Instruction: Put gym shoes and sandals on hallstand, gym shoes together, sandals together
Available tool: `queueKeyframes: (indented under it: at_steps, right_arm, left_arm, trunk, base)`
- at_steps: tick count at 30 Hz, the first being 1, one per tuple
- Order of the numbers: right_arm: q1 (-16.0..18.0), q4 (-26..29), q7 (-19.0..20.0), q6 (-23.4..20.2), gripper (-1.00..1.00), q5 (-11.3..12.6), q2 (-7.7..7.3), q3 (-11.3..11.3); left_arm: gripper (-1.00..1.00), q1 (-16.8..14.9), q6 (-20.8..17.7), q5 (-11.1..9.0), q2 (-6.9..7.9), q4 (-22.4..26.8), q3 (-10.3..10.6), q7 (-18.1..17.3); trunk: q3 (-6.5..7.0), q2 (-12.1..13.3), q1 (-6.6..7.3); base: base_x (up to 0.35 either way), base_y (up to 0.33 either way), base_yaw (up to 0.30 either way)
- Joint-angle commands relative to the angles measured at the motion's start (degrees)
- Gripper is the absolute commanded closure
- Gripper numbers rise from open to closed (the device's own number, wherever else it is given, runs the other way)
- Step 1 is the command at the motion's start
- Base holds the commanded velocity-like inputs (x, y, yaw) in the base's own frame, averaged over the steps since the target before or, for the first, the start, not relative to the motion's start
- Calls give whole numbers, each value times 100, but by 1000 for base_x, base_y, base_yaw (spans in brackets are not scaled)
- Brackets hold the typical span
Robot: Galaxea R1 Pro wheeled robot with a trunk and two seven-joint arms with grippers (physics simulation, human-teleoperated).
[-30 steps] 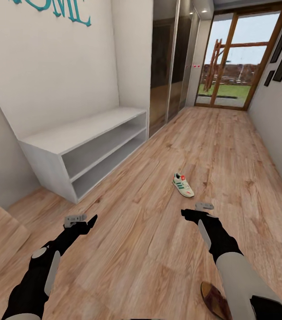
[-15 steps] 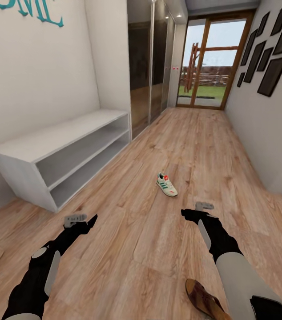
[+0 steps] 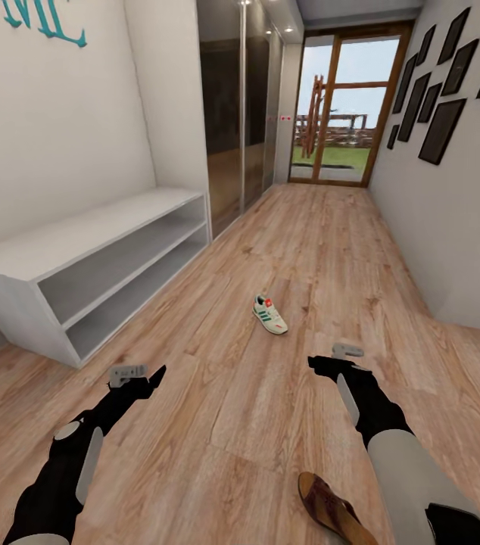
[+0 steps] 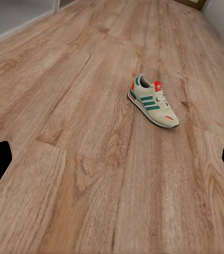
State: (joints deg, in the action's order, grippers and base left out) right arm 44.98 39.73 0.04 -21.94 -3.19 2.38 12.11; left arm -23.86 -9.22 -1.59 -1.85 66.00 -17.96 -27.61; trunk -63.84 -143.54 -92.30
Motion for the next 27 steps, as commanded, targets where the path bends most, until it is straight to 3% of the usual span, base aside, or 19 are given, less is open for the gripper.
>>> queueKeyframes:
  at_steps: [1,12,27]
  right_arm:
    - [2,8,5,-30,-100,-33,6,19]
    - [2,8,5,-30,-100,-33,8,19]
    - [2,8,5,-30,-100,-33,9,19]
  left_arm:
    - [-100,-4,-54,-17,-7,9,-23,-43]
    - [-100,-4,-54,-17,-13,7,-23,-43]
    - [-100,-4,-54,-17,-15,9,-23,-44]
  trunk:
    - [-5,-2,1]
    - [-5,-2,1]
    - [-5,-2,1]
  base:
    - [0,-266,-2]
    - [0,-240,12]
    - [0,-21,135]
